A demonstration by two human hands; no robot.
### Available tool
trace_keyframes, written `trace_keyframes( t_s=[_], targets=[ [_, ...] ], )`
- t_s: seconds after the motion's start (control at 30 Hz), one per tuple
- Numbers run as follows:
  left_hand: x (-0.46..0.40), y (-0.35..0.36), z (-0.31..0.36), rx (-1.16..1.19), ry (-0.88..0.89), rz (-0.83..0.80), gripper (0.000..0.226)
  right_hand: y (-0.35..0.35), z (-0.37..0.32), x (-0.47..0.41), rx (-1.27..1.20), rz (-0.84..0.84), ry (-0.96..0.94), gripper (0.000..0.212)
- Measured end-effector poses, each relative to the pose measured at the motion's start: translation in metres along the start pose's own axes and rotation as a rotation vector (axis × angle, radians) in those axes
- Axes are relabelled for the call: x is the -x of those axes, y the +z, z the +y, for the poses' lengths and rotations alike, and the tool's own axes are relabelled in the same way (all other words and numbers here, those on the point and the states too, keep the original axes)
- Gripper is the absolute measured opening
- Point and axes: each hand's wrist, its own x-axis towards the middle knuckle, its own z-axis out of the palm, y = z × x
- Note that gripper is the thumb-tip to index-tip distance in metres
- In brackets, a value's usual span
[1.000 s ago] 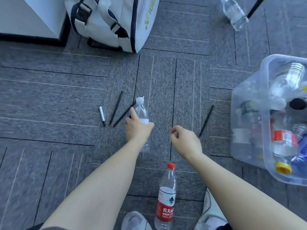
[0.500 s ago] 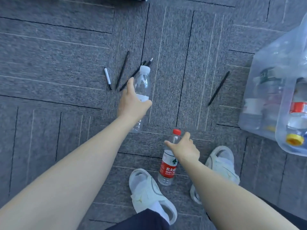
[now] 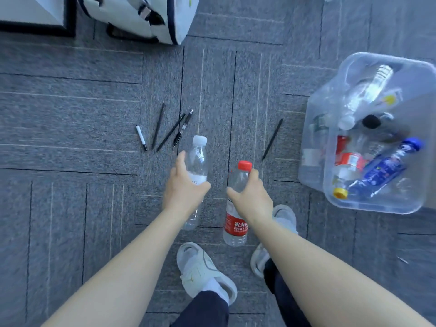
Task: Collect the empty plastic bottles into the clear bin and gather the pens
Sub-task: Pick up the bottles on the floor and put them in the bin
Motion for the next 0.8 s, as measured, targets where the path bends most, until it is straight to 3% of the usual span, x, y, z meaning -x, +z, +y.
trace_keyframes(
  t_s=[0.17, 0.37, 0.47, 0.63, 0.7, 0.8],
  targets=[
    [0.064, -0.031, 0.083, 0.001, 0.019, -0.075, 0.090, -0.129, -0.016, 0.045, -0.181, 0.128, -0.011, 0.065],
    [0.107, -0.028, 0.185, 0.007, 0.125, -0.158, 0.086, -0.270, 0.032, 0.053, -0.366, 0.319, 0.114, 0.077],
    [0.109, -0.009, 0.222, -0.013, 0.173, -0.190, 0.086, -0.310, 0.073, 0.030, -0.421, 0.360, 0.208, 0.076],
    [0.109, 0.031, 0.257, -0.075, 0.262, -0.244, 0.088, -0.332, 0.132, -0.019, -0.372, 0.266, 0.352, 0.099],
    [0.109, 0.046, 0.268, -0.112, 0.294, -0.275, 0.089, -0.333, 0.145, -0.026, -0.327, 0.244, 0.385, 0.089],
    [0.115, 0.064, 0.290, -0.153, 0.296, -0.295, 0.090, -0.333, 0.150, -0.015, -0.343, 0.266, 0.347, 0.056]
  ],
)
